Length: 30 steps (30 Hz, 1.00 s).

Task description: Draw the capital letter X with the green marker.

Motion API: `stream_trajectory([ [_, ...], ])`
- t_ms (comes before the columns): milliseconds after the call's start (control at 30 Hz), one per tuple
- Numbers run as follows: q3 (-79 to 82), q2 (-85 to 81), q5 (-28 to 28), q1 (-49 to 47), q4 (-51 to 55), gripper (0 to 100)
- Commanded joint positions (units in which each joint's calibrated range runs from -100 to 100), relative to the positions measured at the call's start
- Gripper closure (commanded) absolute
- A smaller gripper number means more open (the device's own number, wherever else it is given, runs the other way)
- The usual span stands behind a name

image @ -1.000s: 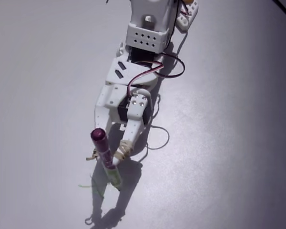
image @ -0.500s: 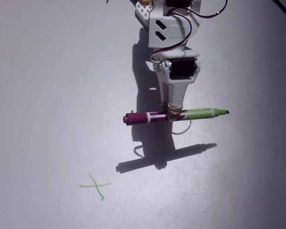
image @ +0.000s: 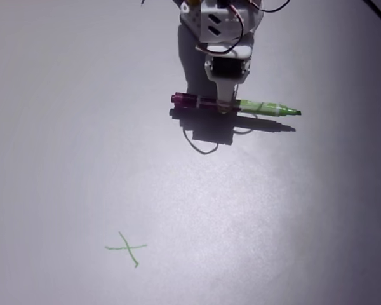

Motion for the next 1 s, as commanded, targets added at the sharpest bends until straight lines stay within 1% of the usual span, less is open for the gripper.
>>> stream_trajectory([
  [0,2.16,-2.55,-0.34,-1.08,2.70,100],
  [233,7.73,-9.73,0.54,-2.12,8.42,100],
  [467,11.68,-17.47,4.79,-0.41,17.09,100],
  [533,12.57,-19.06,4.64,-0.70,18.23,100],
  [967,15.00,-22.49,4.20,-1.46,18.48,100],
])
